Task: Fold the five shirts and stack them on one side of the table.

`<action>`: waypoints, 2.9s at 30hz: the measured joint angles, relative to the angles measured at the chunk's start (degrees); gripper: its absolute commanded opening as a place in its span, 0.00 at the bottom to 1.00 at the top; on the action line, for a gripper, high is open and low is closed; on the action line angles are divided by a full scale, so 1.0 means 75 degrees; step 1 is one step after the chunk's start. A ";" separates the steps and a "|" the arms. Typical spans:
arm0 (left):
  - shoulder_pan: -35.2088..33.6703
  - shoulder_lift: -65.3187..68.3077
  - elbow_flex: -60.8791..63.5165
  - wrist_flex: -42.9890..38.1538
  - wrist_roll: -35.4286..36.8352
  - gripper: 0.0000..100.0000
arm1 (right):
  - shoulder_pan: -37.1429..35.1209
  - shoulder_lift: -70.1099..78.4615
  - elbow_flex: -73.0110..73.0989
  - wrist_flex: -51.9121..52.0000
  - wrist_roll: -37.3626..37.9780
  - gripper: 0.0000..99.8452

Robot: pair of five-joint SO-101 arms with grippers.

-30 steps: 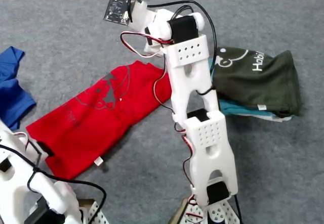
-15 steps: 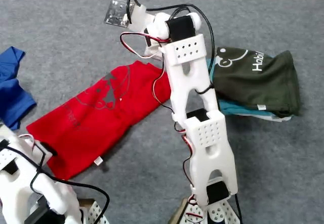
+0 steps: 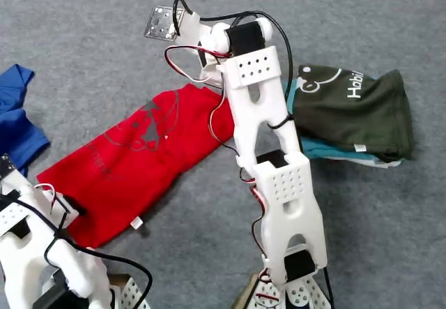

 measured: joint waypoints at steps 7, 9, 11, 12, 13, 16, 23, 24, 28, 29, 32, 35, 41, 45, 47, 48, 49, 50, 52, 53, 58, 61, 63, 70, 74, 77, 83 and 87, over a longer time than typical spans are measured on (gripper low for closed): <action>0.0012 0.0059 0.0000 -0.0164 0.0258 0.24 | 0.0000 0.0000 0.0000 0.0000 0.0000 0.01; 0.0117 0.0281 -0.0023 -0.0211 0.0363 0.24 | 0.0000 0.0000 0.0000 0.0000 0.0000 0.01; 0.0199 0.0645 -0.0246 -0.0211 0.0422 0.24 | 0.0000 0.0000 0.0000 0.0000 0.0000 0.01; 0.0223 0.0879 -0.0387 -0.0211 0.0422 0.24 | 0.0000 0.0000 0.0000 0.0000 0.0000 0.01; 0.0223 0.1149 -0.0551 -0.0176 0.0422 0.22 | 0.0000 0.0000 0.0000 0.0000 0.0000 0.01; 0.0246 0.2075 -0.1102 -0.0012 0.0445 0.13 | 0.0000 0.0000 0.0000 0.0000 0.0000 0.01; 0.0434 0.2872 -0.1793 0.0094 0.0457 0.02 | 0.0000 0.0000 0.0000 0.0000 -0.0152 0.01; 0.0434 0.2895 -0.1829 0.0094 0.0457 0.02 | 0.0000 0.0000 0.0000 0.0000 -0.0199 0.01; 0.0434 0.2860 -0.1852 -0.0082 0.0457 0.02 | 0.0000 0.0000 -0.0434 -0.0059 -0.0234 0.01; 0.0434 0.2778 -0.1887 -0.0082 0.0410 0.02 | 0.0000 0.0000 -0.0610 -0.0094 -0.0234 0.01; 0.0410 0.2415 -0.2204 0.0234 0.0152 0.02 | 0.0000 0.0000 -0.1242 -0.0234 -0.0258 0.01; 0.0387 0.1887 -0.2942 0.0996 -0.0047 0.02 | 0.0000 0.0000 -0.1958 -0.0305 -0.0504 0.01; 0.0164 0.1114 -0.4818 0.2673 -0.0610 0.02 | 0.0012 -0.0012 -0.2696 -0.0363 -0.1008 0.01; -0.0469 0.1055 -0.5568 0.2907 -0.1254 0.02 | 0.0082 0.0000 -0.2696 -0.0363 -0.1055 0.01; -0.0797 0.1055 -0.5779 0.2907 -0.1559 0.02 | 0.0258 0.0000 -0.2696 -0.0363 -0.1067 0.01; -0.0961 0.1055 -0.5873 0.2907 -0.1700 0.02 | 0.0340 0.0000 -0.2696 -0.0363 -0.1067 0.01; -0.1090 0.1055 -0.5955 0.2919 -0.1817 0.02 | 0.0422 0.0000 -0.2696 -0.0352 -0.1078 0.01; -0.1184 0.1055 -0.6037 0.2942 -0.1899 0.02 | 0.0504 0.0000 -0.2696 -0.0328 -0.1078 0.01; -0.1231 0.1055 -0.6224 0.3071 -0.1981 0.02 | 0.0692 0.0000 -0.2696 -0.0199 -0.1078 0.01; -0.1219 0.1055 -0.6377 0.3223 -0.1993 0.02 | 0.0785 0.0000 -0.2696 -0.0105 -0.1078 0.01; -0.0223 0.1055 -0.7115 0.3950 -0.1606 0.02 | 0.1278 0.0000 -0.2696 -0.0023 -0.1078 0.01; 0.0844 0.1055 -0.7361 0.4056 -0.0891 0.02 | 0.1653 0.0000 -0.2696 -0.0023 -0.1078 0.01; 0.1700 0.1055 -0.7408 0.4079 -0.0457 0.02 | 0.1899 0.0000 -0.2696 -0.0023 -0.1078 0.01; 0.4653 0.1055 -0.7408 0.4079 0.0563 0.02 | 0.2508 -0.0199 -0.2696 -0.0023 -0.0961 0.01; 0.5720 0.1465 -0.7455 0.3915 0.0785 0.02 | 0.2473 -0.0363 -0.2696 0.0000 -0.0961 0.01; 0.6130 0.1840 -0.7560 0.3727 0.1125 0.02 | 0.2485 -0.0363 -0.2696 0.0000 -0.0961 0.01; 0.7045 0.2520 -0.7818 0.3599 0.1242 0.02 | 0.2497 -0.0363 -0.2696 0.0000 -0.0961 0.01; 0.7642 0.3095 -0.7842 0.3493 0.1278 0.02 | 0.2497 -0.0363 -0.2696 0.0000 -0.0961 0.01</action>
